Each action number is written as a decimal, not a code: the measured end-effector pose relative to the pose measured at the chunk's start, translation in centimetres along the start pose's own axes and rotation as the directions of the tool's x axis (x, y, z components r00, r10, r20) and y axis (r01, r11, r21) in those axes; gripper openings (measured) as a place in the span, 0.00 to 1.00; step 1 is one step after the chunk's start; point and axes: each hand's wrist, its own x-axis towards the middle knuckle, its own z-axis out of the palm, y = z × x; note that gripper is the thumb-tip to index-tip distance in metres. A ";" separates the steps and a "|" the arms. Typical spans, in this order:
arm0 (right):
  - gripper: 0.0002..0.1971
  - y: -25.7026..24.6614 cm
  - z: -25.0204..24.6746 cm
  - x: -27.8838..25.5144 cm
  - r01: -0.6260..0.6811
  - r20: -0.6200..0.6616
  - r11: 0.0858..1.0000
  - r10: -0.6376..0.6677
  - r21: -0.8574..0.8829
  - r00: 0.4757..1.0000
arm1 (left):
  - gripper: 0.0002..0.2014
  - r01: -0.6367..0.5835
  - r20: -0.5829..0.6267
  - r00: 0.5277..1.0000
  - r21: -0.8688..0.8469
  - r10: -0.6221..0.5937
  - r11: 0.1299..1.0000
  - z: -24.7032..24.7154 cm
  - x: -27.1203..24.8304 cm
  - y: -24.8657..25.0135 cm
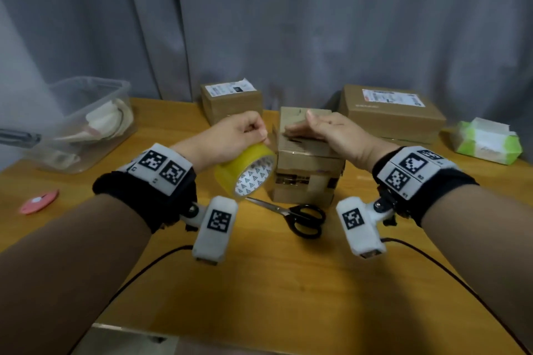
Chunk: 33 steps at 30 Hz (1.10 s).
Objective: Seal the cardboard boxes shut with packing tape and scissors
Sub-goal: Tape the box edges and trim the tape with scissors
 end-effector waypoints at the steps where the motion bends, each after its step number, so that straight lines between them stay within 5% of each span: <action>1: 0.22 -0.3 0.0 0.1 0.006 -0.047 1.000 -0.005 0.002 0.999 | 0.04 -0.008 0.015 1.000 0.011 0.007 1.000 -0.3 0.1 0.2; 9: 0.11 -3.0 3.0 0.8 0.078 -0.194 0.969 -0.125 -0.233 0.973 | 0.02 -0.111 -0.004 0.994 0.168 0.114 0.980 -1.0 0.3 1.1; 13: 0.11 -4.1 3.7 1.6 0.028 -0.286 0.930 -0.140 -0.365 0.948 | 0.07 -0.034 -0.132 0.990 0.103 0.047 0.994 -0.5 0.0 0.5; 17: 0.14 -4.0 4.2 2.8 -0.029 -0.449 0.970 -0.085 -0.240 0.890 | 0.20 0.106 -0.251 0.962 -0.009 -0.105 0.994 -0.7 -0.4 0.1; 24: 0.16 -3.0 2.8 2.1 -0.038 -0.511 0.999 0.034 0.002 0.859 | 0.21 -0.069 -0.239 0.970 -0.128 0.036 0.989 -2.1 -0.9 0.9; 27: 0.19 -2.9 1.6 1.3 -0.081 -0.565 0.997 0.072 0.010 0.822 | 0.21 -0.074 -0.219 0.973 0.004 0.073 0.997 -1.9 0.1 1.8; 30: 0.20 -2.2 0.1 0.5 -0.155 -0.604 0.987 0.148 0.041 0.783 | 0.26 0.013 -0.179 0.982 0.372 0.058 0.928 -1.7 1.2 1.7; 33: 0.16 -1.1 -0.4 -0.4 -0.267 -0.600 0.963 0.196 -0.031 0.776 | 0.26 0.032 -0.102 0.995 0.418 0.012 0.908 -1.0 1.8 1.6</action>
